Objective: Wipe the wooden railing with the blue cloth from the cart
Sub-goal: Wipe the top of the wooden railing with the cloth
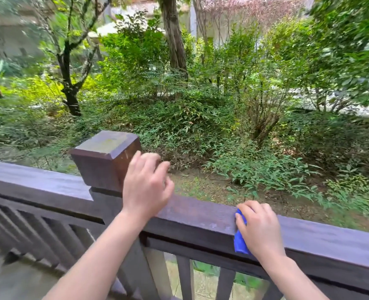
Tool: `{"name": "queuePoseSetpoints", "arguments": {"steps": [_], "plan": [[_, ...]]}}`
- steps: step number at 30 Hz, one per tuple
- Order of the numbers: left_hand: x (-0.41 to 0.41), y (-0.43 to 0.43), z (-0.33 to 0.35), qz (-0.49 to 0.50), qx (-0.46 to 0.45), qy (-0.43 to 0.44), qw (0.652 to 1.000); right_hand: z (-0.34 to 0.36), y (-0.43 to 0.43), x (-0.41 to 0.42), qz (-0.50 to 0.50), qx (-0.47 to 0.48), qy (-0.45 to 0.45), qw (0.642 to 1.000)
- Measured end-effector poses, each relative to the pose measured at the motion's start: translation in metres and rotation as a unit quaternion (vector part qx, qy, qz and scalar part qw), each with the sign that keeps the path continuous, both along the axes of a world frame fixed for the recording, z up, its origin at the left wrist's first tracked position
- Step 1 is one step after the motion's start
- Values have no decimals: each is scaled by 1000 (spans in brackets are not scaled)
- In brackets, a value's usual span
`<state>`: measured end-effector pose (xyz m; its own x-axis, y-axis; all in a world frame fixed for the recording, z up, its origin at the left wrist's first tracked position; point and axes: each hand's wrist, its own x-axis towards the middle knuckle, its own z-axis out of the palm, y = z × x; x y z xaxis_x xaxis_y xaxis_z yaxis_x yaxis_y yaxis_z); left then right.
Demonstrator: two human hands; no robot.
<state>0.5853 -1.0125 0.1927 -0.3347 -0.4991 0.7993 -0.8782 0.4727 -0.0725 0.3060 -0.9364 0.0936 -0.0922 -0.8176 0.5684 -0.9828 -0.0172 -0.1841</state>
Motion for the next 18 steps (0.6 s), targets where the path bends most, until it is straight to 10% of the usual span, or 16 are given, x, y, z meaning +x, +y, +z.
{"name": "queuePoseSetpoints", "arguments": {"steps": [5,18], "plan": [[54,-36,39,154,-51,-7,987,-4,3,9,18,-33,-24,999],[57,-47,32,108,-154,7,982,-9,3,17,152,-23,44,987]]}}
